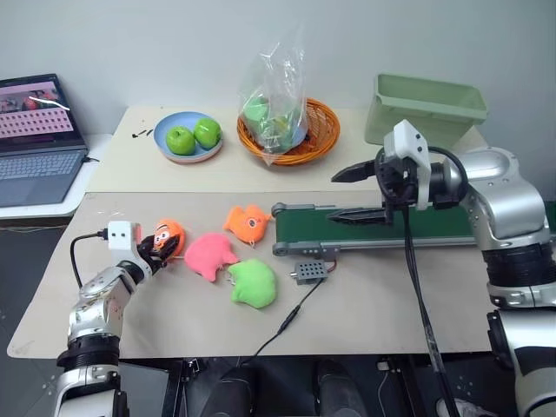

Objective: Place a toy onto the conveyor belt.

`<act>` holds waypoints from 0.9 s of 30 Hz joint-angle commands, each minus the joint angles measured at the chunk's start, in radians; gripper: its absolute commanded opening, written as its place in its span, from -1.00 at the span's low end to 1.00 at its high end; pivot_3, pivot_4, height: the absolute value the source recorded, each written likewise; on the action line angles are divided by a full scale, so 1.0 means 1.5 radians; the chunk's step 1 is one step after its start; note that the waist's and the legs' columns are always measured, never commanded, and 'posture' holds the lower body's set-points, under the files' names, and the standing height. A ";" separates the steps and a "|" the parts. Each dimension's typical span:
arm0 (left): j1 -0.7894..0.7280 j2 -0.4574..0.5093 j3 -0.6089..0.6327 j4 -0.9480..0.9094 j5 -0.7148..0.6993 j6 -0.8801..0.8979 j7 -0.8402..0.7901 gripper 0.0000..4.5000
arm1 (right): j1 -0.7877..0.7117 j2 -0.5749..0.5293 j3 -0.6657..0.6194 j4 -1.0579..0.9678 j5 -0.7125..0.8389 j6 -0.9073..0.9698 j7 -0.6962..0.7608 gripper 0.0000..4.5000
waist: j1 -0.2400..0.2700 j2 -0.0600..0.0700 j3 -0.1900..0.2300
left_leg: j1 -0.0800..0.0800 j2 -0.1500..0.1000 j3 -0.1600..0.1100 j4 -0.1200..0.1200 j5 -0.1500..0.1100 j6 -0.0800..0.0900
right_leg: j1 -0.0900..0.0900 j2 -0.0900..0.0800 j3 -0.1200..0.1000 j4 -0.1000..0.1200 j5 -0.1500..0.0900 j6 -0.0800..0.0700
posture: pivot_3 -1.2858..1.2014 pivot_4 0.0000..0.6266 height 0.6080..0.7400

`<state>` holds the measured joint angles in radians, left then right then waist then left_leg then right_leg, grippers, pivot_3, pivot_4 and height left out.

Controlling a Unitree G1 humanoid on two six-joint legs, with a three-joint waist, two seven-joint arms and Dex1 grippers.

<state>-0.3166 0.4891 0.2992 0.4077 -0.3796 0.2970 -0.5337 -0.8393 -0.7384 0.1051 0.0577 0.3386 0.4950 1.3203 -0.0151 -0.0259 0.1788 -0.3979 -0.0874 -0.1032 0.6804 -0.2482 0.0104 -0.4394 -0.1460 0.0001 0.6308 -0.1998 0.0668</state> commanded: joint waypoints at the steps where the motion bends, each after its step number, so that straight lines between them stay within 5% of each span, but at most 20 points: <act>1: -0.008 0.015 0.009 -0.008 0.007 -0.025 -0.007 -0.50 | 0.000 -0.012 -0.024 -0.022 0.017 0.005 -0.004 1.00 | 0.000 0.000 0.000 | 0.000 0.000 0.000 0.000 0.000 0.000 | 0.000 0.000 0.000 0.000 0.000 0.000 | 0.03 -0.52 1.00; 3: -0.008 0.018 0.017 -0.022 0.009 -0.031 0.004 -0.73 | 0.001 -0.012 -0.023 -0.020 0.016 0.003 -0.005 1.00 | 0.000 0.000 0.000 | 0.000 0.000 0.000 0.000 0.000 0.000 | 0.000 0.000 0.000 0.000 0.000 0.000 | 0.03 -0.52 1.00; 12: -0.010 0.051 -0.019 -0.176 0.021 -0.046 -0.030 -0.73 | 0.002 -0.011 -0.019 -0.018 0.016 0.002 -0.004 1.00 | 0.001 0.000 0.000 | 0.000 0.001 0.000 0.000 0.000 0.000 | 0.000 0.000 0.000 0.000 0.000 0.000 | 0.03 -0.52 1.00; 17: -0.077 0.092 -0.127 -0.254 0.021 0.030 -0.139 -0.73 | 0.003 -0.008 -0.020 -0.023 0.018 0.006 -0.009 1.00 | 0.004 0.000 0.000 | -0.001 0.000 0.000 0.000 0.000 0.000 | 0.000 0.000 0.000 0.000 0.000 0.000 | 0.03 -0.52 1.00; 27: -0.275 0.004 -0.279 -0.068 0.083 -0.013 -0.259 -0.73 | 0.035 -0.021 -0.035 -0.067 0.039 0.032 -0.026 1.00 | 0.000 0.000 0.000 | -0.001 0.000 0.001 0.000 0.000 0.000 | 0.000 0.000 0.000 0.000 0.000 0.001 | 0.03 -0.52 1.00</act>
<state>-0.6843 0.5051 -0.1037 0.2799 -0.2784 0.3239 -0.8998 -0.7853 -0.7525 0.0958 0.0047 0.3759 0.5338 1.2880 -0.0147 -0.0260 0.1789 -0.3992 -0.0881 -0.1022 0.6815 -0.2480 0.0106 -0.4392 -0.1459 -0.0002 0.6299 -0.1992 0.0679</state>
